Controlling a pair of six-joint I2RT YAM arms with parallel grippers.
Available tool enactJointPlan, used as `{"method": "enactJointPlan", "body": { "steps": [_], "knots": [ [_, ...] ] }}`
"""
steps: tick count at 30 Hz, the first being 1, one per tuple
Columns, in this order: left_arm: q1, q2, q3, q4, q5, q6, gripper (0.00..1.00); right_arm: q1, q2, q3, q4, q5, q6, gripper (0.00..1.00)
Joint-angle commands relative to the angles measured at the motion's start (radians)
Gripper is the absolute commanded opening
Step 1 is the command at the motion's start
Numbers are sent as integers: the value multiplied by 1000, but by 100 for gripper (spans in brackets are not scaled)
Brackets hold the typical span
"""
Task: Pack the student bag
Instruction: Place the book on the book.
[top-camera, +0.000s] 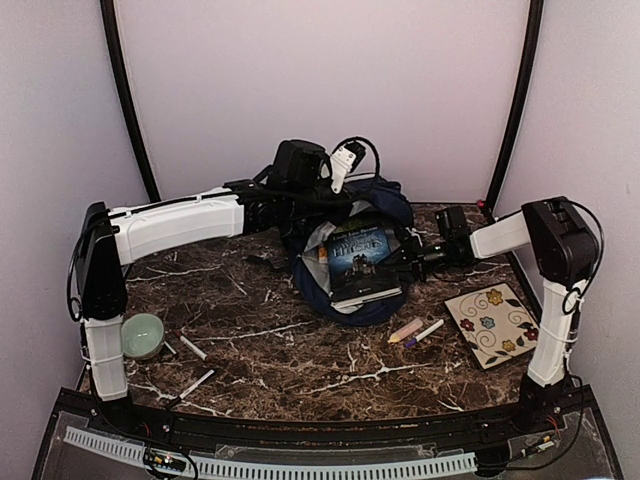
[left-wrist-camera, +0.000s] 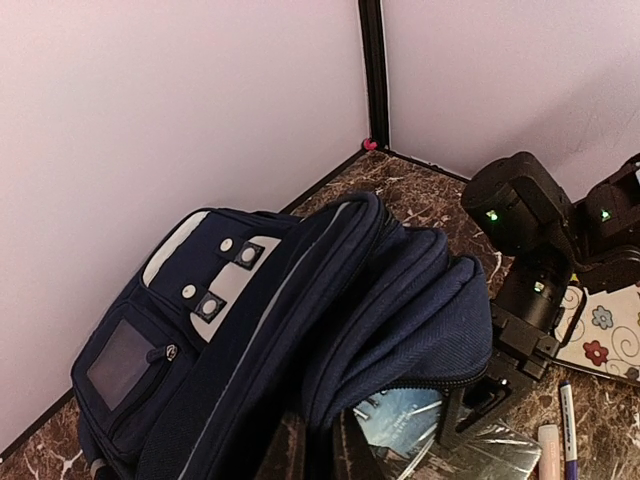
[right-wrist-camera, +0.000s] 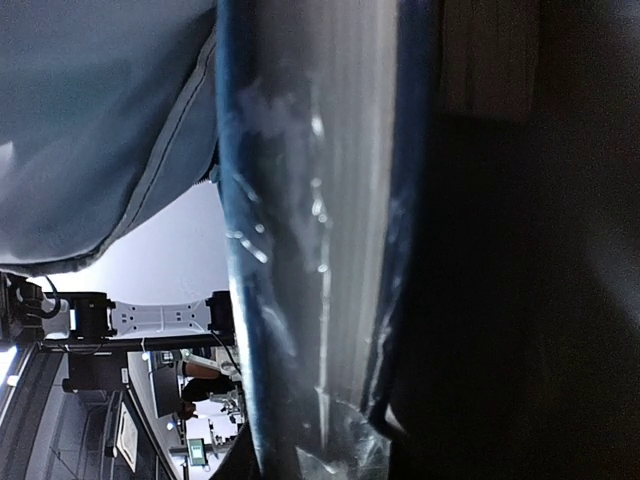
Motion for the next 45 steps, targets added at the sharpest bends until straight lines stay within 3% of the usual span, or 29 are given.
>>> {"method": "enactJointPlan", "body": {
  "steps": [1,9,13,15,18,21,36,40,45],
  "knots": [
    [-20,-154,1,187,24,-5,0,11,65,101,343,-2,204,0],
    [-22,-183,-63,200,28,-9,0,62,162,226,254,16,174,0],
    [-23,-202,-98,210,21,-9,0,58,163,290,15,102,48,12],
    [-24,-213,-117,219,6,-2,0,57,139,316,-109,182,-107,30],
    [-23,-229,-143,234,-15,9,0,59,77,307,-184,262,-189,53],
    [-23,-239,-165,244,-27,16,0,66,5,279,-225,334,-249,63],
    [-23,-274,-233,270,-59,38,0,133,-248,156,-444,659,-629,66],
    [-22,-281,-249,279,-55,35,0,175,-311,77,-474,601,-853,57],
    [-23,-285,-260,283,-51,35,0,261,-374,-28,-427,708,-1079,46]
  ]
}}
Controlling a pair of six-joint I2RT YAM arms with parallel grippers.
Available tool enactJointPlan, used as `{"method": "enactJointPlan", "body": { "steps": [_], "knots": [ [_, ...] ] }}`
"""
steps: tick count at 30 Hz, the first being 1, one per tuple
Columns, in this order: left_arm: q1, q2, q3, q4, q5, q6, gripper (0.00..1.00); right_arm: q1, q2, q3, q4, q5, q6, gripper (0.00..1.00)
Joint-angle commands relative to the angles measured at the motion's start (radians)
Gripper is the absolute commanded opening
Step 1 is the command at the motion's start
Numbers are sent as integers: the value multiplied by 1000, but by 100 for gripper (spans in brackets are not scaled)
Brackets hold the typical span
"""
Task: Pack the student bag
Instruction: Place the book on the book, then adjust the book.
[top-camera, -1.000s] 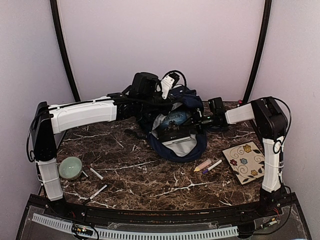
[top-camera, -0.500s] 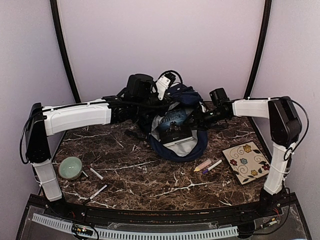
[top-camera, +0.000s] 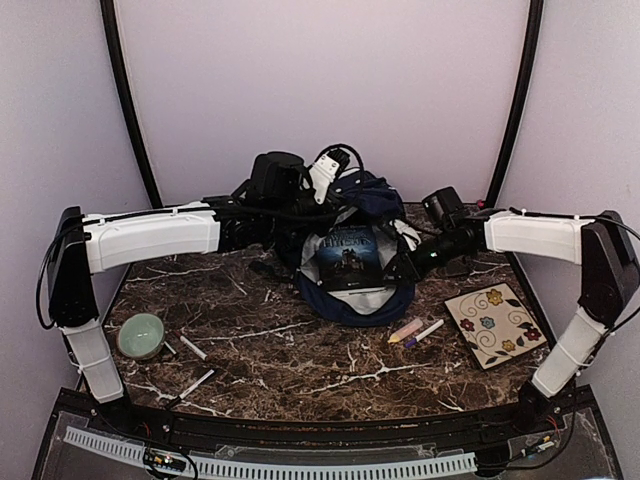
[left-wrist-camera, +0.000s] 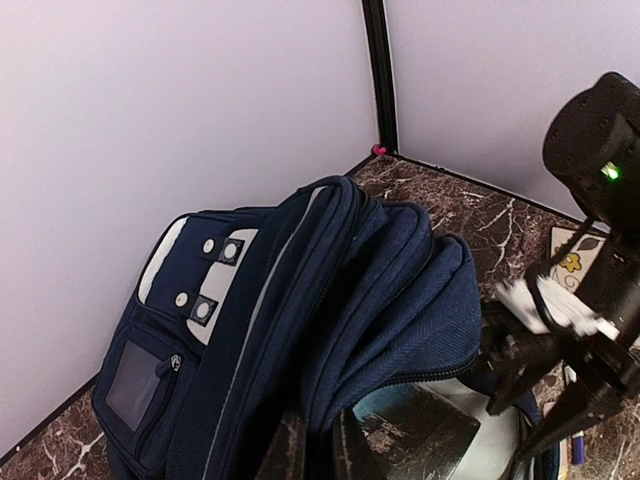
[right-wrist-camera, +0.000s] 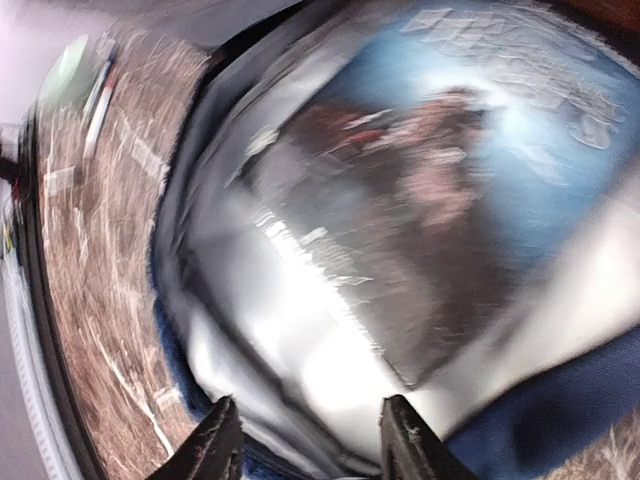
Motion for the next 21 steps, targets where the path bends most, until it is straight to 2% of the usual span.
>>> {"method": "enactJointPlan", "body": {
  "steps": [1,6,16,21],
  "knots": [
    [-12,-120,4,134,0,7,0,70,-44,-61,62,104,-285,45],
    [-10,-130,3,123,2,10,0,104,-29,-48,113,233,-414,43],
    [-11,-149,0,116,-4,17,0,177,69,-1,76,378,-607,62],
    [-11,-146,3,120,3,19,0,239,85,-61,192,534,-665,64]
  ]
}}
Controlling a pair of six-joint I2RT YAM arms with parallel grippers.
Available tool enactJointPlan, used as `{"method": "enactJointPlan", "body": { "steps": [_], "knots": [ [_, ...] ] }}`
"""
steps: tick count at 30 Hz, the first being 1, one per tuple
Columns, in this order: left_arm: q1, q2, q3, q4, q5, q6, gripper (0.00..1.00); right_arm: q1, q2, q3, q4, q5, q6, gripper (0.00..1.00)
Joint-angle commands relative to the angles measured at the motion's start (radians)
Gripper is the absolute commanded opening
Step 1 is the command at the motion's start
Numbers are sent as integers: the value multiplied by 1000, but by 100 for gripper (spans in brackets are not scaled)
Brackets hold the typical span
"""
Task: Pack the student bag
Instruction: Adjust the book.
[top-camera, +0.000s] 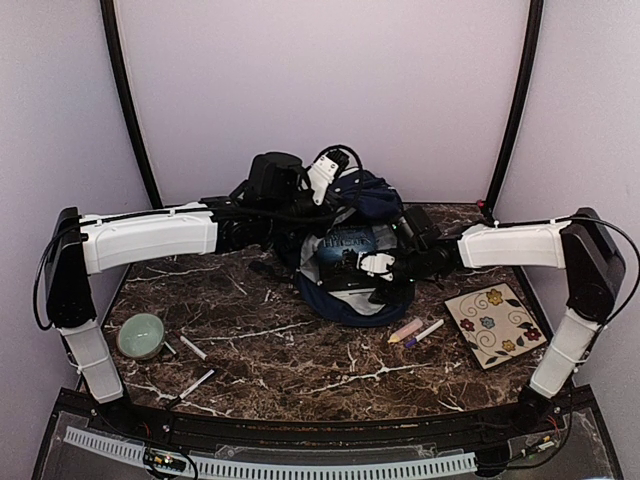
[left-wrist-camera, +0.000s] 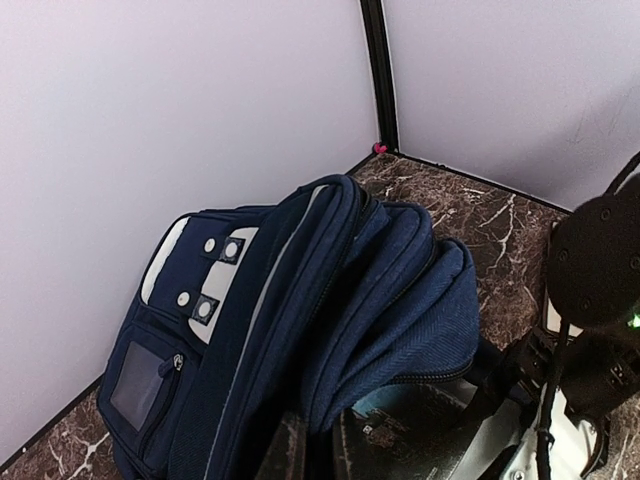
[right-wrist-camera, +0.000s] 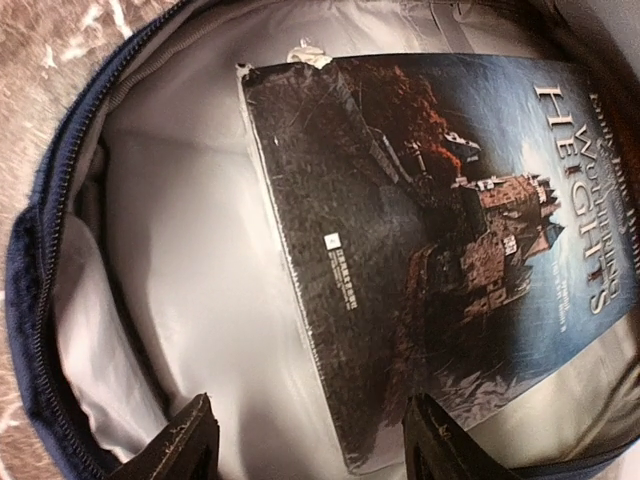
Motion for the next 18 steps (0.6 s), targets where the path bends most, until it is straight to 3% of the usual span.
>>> {"method": "enactJointPlan", "body": {
  "steps": [1,9,13,18],
  "knots": [
    [-10,-129,21,119,6,3,0,62,22,-53,154,197,-81,63],
    [-10,-126,24,89,31,-12,0,85,158,37,298,401,-22,51],
    [-10,-135,16,86,47,-20,0,78,153,38,390,420,-26,48],
    [-9,-135,10,85,66,-27,0,70,171,22,539,493,-129,46]
  ]
}}
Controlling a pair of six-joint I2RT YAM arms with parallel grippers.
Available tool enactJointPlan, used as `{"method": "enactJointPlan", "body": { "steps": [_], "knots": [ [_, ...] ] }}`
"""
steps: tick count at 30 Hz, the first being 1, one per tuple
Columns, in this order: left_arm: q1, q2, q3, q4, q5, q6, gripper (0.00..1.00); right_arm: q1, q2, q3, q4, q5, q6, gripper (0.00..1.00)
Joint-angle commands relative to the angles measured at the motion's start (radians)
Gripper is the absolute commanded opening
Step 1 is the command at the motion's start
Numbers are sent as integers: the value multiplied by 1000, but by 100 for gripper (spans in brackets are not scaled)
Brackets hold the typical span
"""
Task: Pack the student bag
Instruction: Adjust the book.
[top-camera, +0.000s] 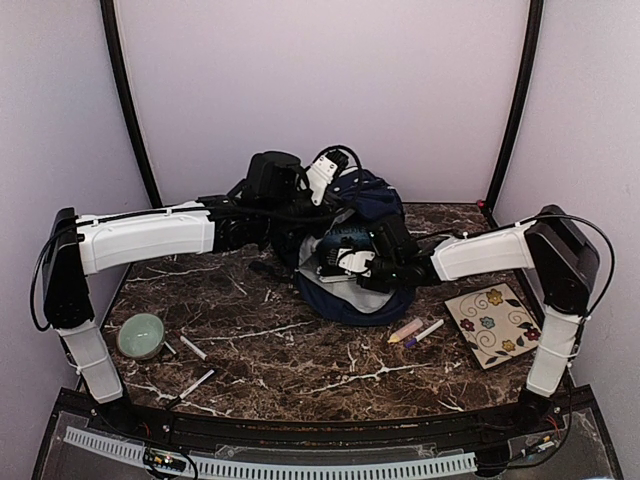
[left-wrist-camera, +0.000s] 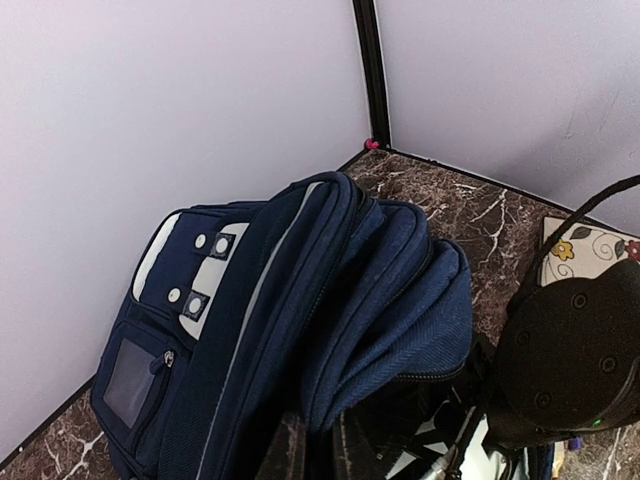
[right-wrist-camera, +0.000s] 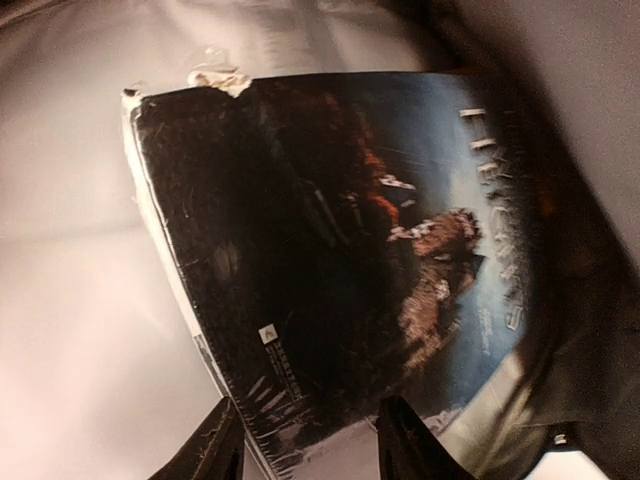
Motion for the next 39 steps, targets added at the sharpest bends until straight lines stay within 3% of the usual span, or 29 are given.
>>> {"method": "enactJointPlan", "body": {
  "steps": [1,8,25,35,39],
  "knots": [
    [-10,-121,13,108,41,-24,0,-17,41,-9,264,122,-114,46],
    [-10,-134,12,90,66,-16,0,-30,113,-9,436,175,-254,45],
    [-10,-134,9,63,100,-18,0,-60,233,115,481,179,-225,44],
    [-9,-127,-11,42,87,-9,0,-25,20,-49,309,66,-71,49],
    [-7,-113,-31,40,59,-10,0,-17,-94,-103,136,-34,21,54]
  ]
}}
